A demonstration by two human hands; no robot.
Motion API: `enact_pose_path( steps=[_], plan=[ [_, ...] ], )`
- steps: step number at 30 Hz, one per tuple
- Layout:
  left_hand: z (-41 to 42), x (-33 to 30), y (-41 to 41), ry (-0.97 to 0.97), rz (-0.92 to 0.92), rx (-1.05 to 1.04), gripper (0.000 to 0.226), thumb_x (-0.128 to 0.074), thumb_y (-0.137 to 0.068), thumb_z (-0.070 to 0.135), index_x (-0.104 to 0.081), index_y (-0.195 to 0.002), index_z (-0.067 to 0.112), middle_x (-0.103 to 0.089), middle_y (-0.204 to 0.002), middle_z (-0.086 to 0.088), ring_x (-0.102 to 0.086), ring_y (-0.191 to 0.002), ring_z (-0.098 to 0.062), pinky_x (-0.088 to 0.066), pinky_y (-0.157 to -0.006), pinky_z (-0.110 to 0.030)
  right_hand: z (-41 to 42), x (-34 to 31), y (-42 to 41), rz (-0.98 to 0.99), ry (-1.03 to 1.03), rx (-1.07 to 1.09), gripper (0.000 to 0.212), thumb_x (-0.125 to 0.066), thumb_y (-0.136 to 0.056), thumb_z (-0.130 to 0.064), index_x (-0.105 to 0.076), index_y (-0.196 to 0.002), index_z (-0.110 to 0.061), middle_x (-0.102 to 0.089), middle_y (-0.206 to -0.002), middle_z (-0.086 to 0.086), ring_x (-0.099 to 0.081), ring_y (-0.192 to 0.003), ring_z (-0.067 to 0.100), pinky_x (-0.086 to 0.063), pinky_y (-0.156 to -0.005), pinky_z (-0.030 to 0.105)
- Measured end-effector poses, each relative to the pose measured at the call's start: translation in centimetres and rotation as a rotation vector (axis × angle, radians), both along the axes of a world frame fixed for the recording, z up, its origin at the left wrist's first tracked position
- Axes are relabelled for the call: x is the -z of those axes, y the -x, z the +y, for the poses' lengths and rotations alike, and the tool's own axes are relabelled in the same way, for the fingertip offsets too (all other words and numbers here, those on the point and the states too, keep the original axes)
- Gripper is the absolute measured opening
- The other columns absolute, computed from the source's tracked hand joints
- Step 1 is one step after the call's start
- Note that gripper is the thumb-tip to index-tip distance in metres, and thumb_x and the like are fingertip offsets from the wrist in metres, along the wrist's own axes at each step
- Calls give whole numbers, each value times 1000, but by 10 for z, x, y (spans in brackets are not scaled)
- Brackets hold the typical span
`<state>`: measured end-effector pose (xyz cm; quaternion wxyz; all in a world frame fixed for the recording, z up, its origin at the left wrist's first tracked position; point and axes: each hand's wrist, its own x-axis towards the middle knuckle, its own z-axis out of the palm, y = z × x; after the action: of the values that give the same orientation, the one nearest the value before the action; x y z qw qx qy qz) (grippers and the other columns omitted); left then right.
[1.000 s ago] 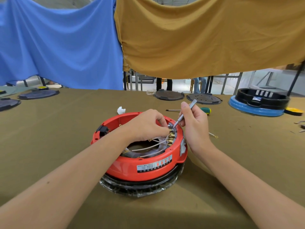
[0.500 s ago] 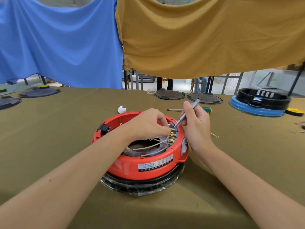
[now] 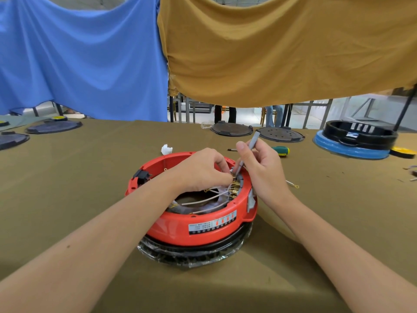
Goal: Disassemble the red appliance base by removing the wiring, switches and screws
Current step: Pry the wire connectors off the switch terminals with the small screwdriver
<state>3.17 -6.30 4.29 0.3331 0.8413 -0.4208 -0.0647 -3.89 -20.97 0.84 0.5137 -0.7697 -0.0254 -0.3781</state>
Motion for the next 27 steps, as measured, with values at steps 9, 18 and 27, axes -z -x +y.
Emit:
enact_pose_path(
  steps=[9,18,27],
  plan=[
    [1,0,1,9,-5,-4,2,-69,-79,24,-69,-79,21,-72,-78,2,-61,-65,-6,-56,-67,-33,-2,-7,3,40,111,38,48,-51,-92,-52,-53,-91,-4,-68,-70,12,-70,-64,22,-56,-66,52],
    [1,-1,2,9,7,0,3,-69,-78,24,-70,-79,21,-73,-82,-3,-62,-67,-10,-57,-72,-39,1,-11,6,60,131,56,35,-52,-99,-38,-52,-95,-3,-67,-74,18,-69,-67,27,-54,-67,54],
    [0,-2,4,8,1,3,4,-69,-78,23,-70,-78,20,-73,-85,-9,-60,-67,-13,-56,-72,-44,0,-12,6,21,107,33,36,-48,-94,-46,-50,-93,-10,-66,-64,-2,-67,-61,21,-53,-57,39]
  ],
)
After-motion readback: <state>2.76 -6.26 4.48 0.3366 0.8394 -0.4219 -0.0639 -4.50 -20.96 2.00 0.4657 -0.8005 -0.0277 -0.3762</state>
